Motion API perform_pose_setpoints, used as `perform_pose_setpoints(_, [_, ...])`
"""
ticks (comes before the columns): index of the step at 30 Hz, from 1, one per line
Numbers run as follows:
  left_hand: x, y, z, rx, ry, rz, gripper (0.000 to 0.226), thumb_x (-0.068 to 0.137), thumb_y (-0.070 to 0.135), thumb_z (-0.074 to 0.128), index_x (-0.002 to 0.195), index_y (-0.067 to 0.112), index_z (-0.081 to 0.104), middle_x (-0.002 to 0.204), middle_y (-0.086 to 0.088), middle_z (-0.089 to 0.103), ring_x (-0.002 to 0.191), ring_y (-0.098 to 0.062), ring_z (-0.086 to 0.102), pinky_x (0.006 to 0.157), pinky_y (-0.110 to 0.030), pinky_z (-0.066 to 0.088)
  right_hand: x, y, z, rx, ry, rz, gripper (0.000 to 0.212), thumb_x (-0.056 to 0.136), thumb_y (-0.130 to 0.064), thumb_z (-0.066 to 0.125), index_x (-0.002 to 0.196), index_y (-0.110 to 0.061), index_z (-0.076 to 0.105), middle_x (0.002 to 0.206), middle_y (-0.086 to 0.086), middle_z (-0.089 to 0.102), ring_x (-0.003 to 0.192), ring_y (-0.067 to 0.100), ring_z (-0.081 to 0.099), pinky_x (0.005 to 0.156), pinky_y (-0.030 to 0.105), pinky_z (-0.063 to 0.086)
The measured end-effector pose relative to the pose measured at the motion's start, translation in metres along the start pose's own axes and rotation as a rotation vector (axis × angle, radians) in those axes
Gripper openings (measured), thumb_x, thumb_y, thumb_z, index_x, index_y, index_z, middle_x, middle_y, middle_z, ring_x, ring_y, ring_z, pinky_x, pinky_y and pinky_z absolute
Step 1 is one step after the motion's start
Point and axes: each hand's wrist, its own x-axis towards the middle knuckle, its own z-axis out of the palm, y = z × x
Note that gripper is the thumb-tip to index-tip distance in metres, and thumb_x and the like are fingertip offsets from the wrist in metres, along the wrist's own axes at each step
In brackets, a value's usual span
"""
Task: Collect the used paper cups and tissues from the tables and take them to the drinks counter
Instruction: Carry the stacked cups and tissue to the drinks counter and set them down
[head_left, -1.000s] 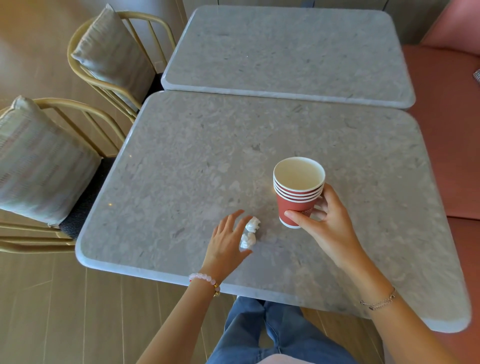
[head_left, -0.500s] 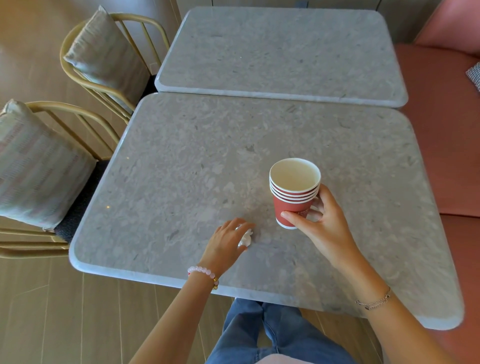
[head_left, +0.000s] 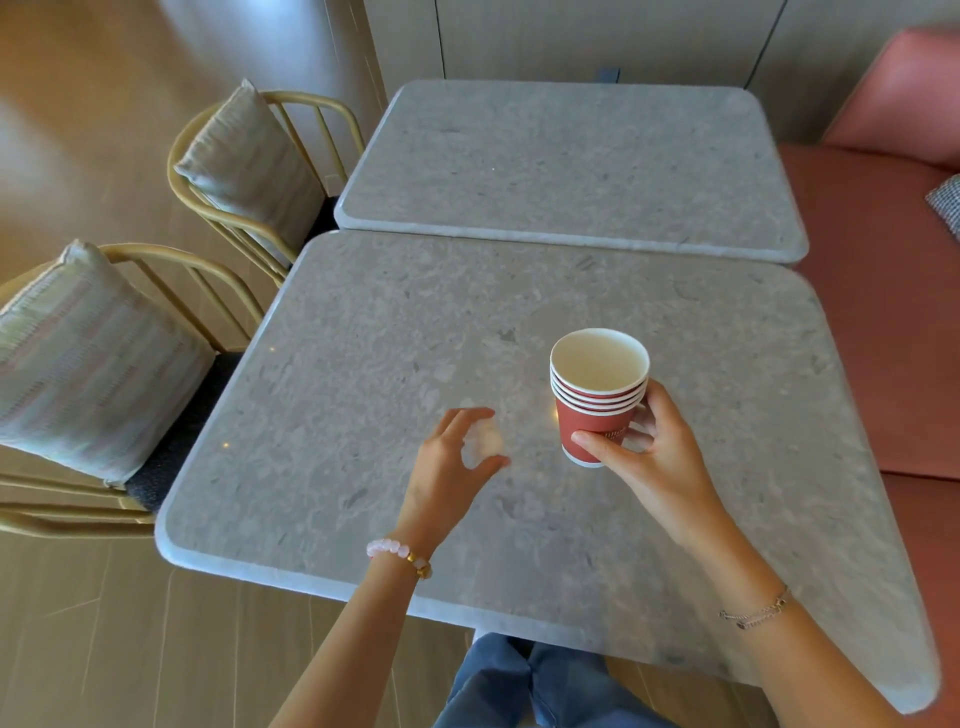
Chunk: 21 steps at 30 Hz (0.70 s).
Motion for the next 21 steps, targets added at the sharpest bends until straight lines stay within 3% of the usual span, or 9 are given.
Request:
perform_pose_setpoints(5, [0.007, 0.035, -0.027, -0.136, 0.133, -0.002, 0.044, 0.069, 0.022, 0.082, 0.105, 0.034, 0.059, 0.102, 0.024, 0.055, 0.090, 0.001, 0.057, 0.079, -0.004, 0.042, 0.009, -0.009, 0.000, 0.000, -0.024, -0.063, 0.060, 0.068, -0.017, 0.083, 0.118, -0.029, 0.052, 0.112, -0.005, 0.065, 0.104, 0.009, 0.063, 0.086, 0.026, 0.051])
perform_pose_setpoints(8, [0.009, 0.050, -0.040, -0.189, 0.188, 0.004, 0.043, 0.068, 0.021, 0.082, 0.100, 0.038, 0.059, 0.098, 0.019, 0.061, 0.090, -0.004, 0.060, 0.079, -0.007, 0.044, 0.015, -0.016, 0.001, -0.002, -0.053, -0.102, 0.059, 0.068, -0.019, 0.084, 0.115, -0.036, 0.053, 0.111, -0.006, 0.065, 0.102, 0.008, 0.063, 0.084, 0.023, 0.050])
perform_pose_setpoints(14, [0.003, 0.067, -0.061, -0.209, 0.275, 0.025, 0.042, 0.070, 0.024, 0.081, 0.099, 0.043, 0.057, 0.097, 0.014, 0.064, 0.088, -0.003, 0.061, 0.079, -0.009, 0.046, 0.024, -0.029, 0.009, -0.002, -0.099, -0.134, 0.069, 0.053, -0.048, 0.080, 0.115, -0.037, 0.052, 0.111, -0.008, 0.065, 0.103, 0.008, 0.062, 0.086, 0.027, 0.050])
perform_pose_setpoints(21, [-0.022, 0.062, -0.085, -0.190, 0.430, -0.017, 0.040, 0.070, 0.023, 0.081, 0.103, 0.034, 0.061, 0.097, 0.015, 0.064, 0.087, -0.003, 0.061, 0.080, -0.012, 0.047, 0.033, -0.034, 0.037, -0.006, -0.232, -0.173, 0.065, 0.052, -0.046, 0.079, 0.111, -0.038, 0.053, 0.107, -0.010, 0.066, 0.096, 0.001, 0.064, 0.078, 0.017, 0.049])
